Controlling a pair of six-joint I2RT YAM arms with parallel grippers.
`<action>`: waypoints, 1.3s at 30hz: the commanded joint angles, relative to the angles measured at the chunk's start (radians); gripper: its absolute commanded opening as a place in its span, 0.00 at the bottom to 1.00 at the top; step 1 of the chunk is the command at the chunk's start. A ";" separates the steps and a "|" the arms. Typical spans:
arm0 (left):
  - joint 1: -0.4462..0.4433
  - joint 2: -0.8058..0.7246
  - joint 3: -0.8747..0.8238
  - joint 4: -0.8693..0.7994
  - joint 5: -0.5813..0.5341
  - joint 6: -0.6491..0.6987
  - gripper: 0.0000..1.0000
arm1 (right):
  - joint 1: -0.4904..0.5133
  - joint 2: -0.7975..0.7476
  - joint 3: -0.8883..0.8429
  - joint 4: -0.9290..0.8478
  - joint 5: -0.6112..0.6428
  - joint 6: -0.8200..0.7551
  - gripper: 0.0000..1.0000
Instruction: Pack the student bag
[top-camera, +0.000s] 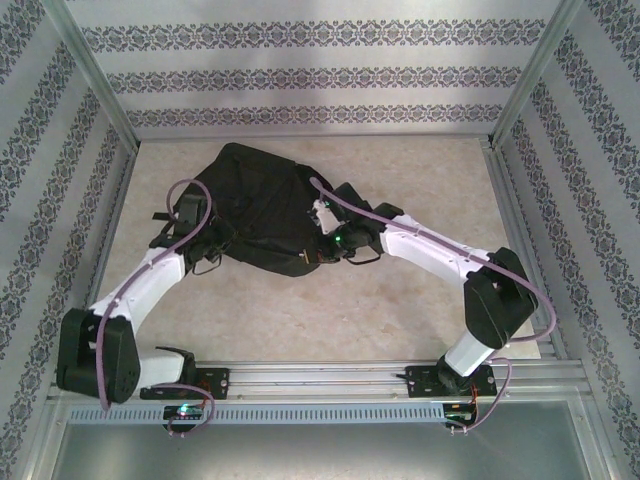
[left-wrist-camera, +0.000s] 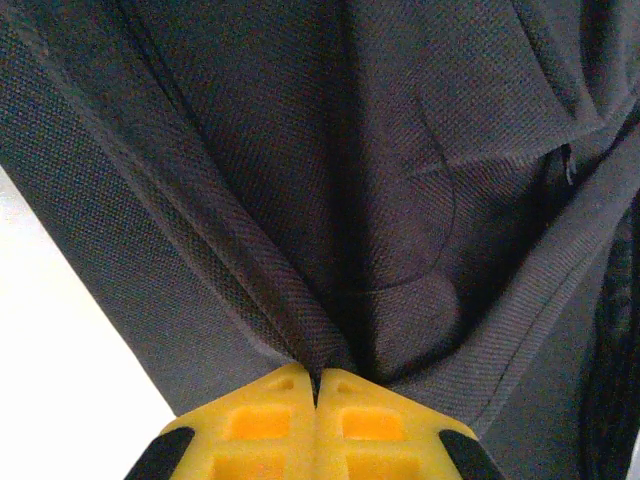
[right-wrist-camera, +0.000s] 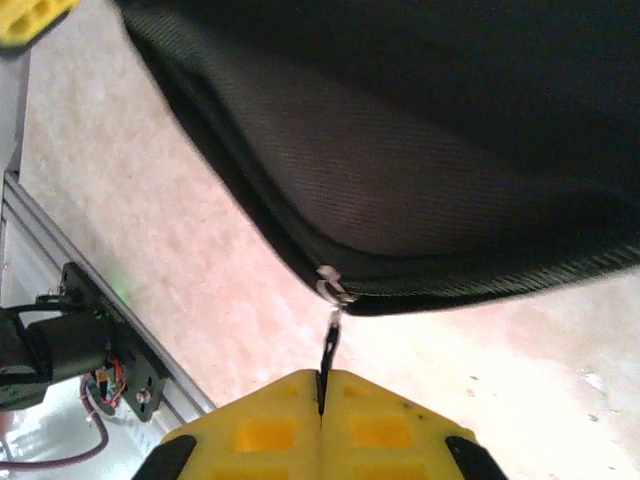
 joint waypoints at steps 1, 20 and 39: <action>0.035 0.108 0.140 -0.010 -0.054 0.097 0.06 | 0.075 0.037 0.071 -0.085 -0.061 0.000 0.00; 0.043 -0.069 0.066 -0.227 0.070 -0.053 0.43 | 0.112 0.218 0.191 0.182 -0.163 0.342 0.00; -0.055 -0.111 -0.058 -0.071 0.146 -0.132 0.34 | 0.103 0.239 0.153 0.245 -0.196 0.372 0.00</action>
